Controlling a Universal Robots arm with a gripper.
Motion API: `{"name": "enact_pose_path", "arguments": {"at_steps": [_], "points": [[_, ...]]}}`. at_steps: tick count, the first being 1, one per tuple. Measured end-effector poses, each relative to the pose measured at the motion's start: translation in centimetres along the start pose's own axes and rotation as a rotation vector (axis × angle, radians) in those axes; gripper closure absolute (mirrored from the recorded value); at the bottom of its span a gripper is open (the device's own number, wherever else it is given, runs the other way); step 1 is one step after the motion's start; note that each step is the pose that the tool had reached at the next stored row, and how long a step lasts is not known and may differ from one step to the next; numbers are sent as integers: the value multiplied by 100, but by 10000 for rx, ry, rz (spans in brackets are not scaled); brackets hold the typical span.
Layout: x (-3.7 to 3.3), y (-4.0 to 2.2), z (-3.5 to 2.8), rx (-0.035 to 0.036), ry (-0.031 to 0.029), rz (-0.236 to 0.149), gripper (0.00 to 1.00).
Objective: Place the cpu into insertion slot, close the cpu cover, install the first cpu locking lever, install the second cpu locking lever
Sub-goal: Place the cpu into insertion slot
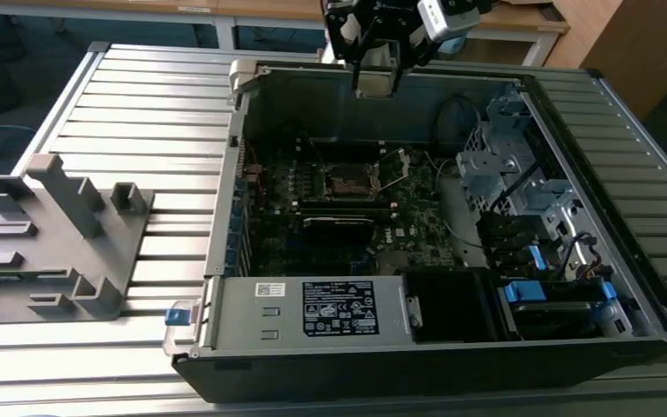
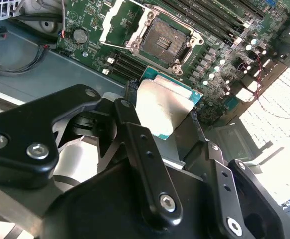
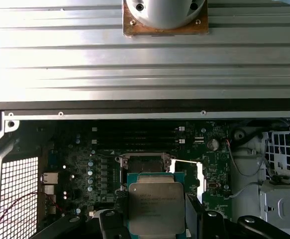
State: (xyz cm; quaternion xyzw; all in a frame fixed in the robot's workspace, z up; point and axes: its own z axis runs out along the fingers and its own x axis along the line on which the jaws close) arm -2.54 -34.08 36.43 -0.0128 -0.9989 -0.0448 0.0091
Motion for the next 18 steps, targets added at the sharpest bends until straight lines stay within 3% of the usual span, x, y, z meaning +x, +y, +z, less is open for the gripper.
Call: {"name": "enact_pose_path", "arguments": {"at_steps": [18], "points": [[-1, -4, 44, 0, 0, 0, 46]]}}
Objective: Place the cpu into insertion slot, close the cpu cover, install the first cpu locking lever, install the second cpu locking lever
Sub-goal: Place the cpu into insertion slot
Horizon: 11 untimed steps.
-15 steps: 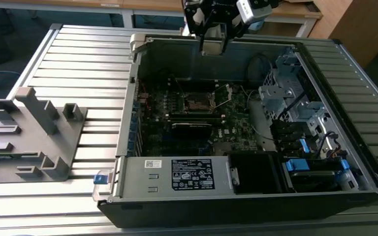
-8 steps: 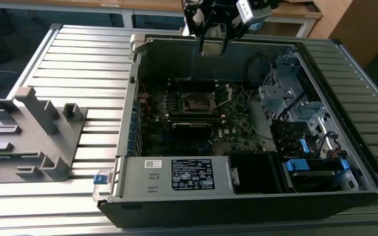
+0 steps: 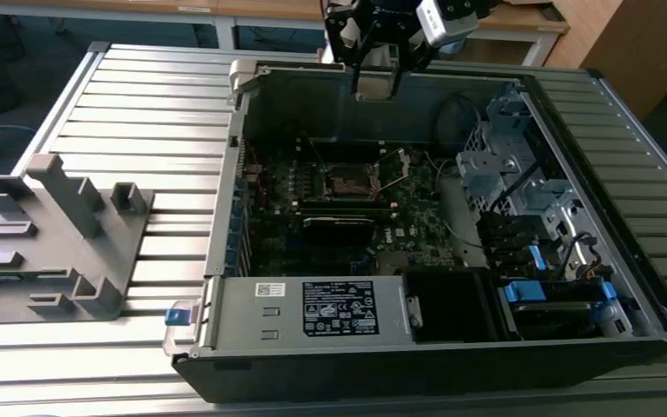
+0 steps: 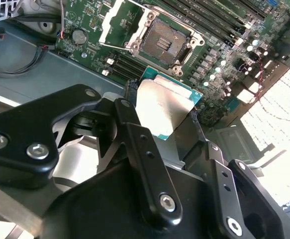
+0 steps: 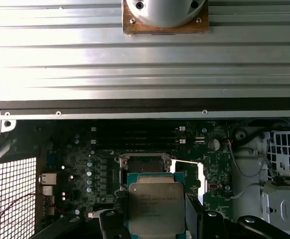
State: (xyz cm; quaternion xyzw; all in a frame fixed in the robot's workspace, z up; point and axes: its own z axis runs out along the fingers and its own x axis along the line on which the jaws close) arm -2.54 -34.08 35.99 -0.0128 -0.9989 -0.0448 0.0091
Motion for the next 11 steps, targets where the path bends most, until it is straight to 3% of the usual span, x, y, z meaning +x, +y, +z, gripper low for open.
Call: {"name": "enact_pose_path", "arguments": {"at_steps": [11], "points": [[0, -2, 21, 0, 1, 1, 46]]}}
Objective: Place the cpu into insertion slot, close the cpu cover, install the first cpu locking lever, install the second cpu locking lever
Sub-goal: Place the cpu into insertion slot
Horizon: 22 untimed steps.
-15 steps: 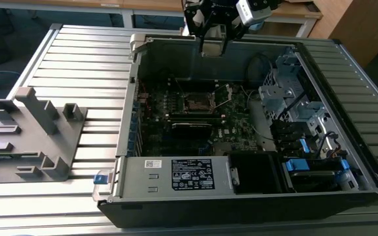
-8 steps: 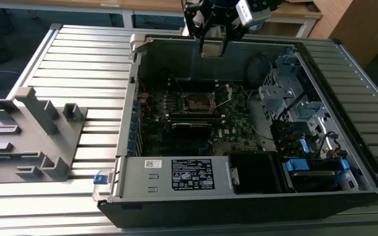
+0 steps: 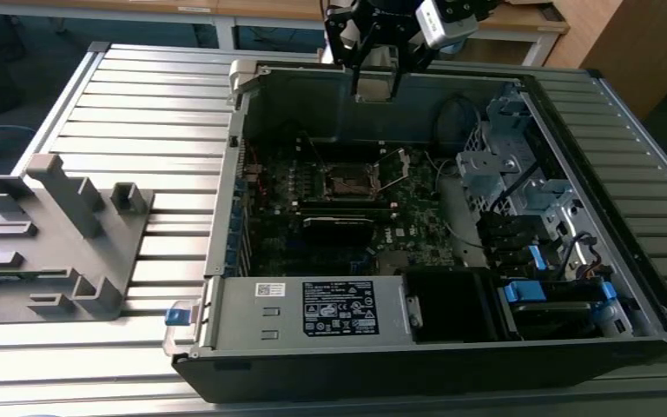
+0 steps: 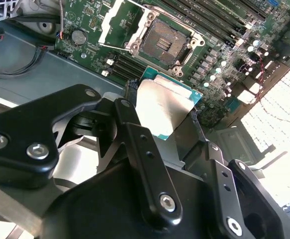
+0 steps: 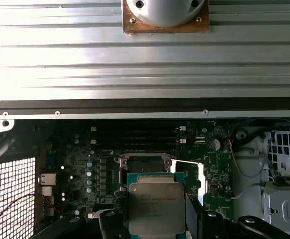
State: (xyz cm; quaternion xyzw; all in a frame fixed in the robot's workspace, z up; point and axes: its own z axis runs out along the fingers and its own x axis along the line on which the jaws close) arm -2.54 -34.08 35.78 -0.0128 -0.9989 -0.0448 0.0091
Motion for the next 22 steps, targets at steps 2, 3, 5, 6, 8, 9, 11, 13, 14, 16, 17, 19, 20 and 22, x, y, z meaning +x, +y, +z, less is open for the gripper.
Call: {"name": "enact_pose_path", "arguments": {"at_steps": [2, 3, 5, 6, 8, 9, 11, 13, 14, 16, 17, 19, 20, 22], "points": [[0, 0, 4, -2, -1, -1, 46], [0, 0, 6, -2, -1, 0, 46], [0, -1, 10, 0, 0, -1, 46], [0, -1, 11, 0, 0, 0, 46], [0, -1, 12, 0, 0, 0, 46], [0, -1, 14, -1, -1, -1, 46], [-1, -2, 21, -2, -1, -1, 46], [0, -2, 24, 1, 0, -1, 46], [0, -2, 24, 1, 0, 0, 46], [-1, -6, 36, 0, 0, 0, 46], [-1, -6, 37, 0, 0, 0, 46], [-1, -6, 41, -2, -1, -1, 46], [-1, -7, 43, -1, -1, -1, 46], [-1, -7, 51, -1, 0, 0, 46]]}}
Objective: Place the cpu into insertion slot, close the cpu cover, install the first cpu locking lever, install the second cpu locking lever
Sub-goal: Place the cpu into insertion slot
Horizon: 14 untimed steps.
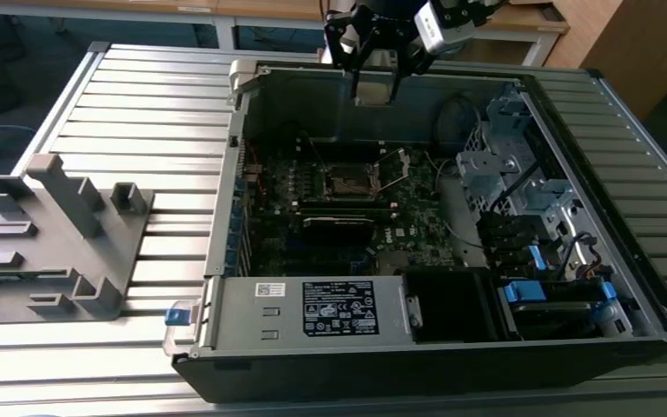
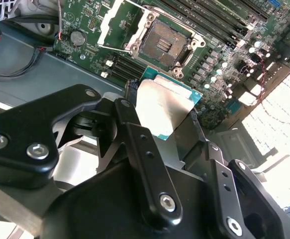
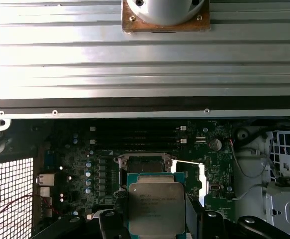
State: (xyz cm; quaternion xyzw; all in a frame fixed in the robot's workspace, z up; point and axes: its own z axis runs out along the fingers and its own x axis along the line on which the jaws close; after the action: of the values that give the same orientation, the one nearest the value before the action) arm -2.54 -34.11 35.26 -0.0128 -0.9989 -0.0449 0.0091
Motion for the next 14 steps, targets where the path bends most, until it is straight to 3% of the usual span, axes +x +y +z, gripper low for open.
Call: {"name": "enact_pose_path", "arguments": {"at_steps": [9, 14], "points": [[0, 0, 5, -1, 0, 0, 46], [0, -5, 49, -1, -10, -2, 46]]}}
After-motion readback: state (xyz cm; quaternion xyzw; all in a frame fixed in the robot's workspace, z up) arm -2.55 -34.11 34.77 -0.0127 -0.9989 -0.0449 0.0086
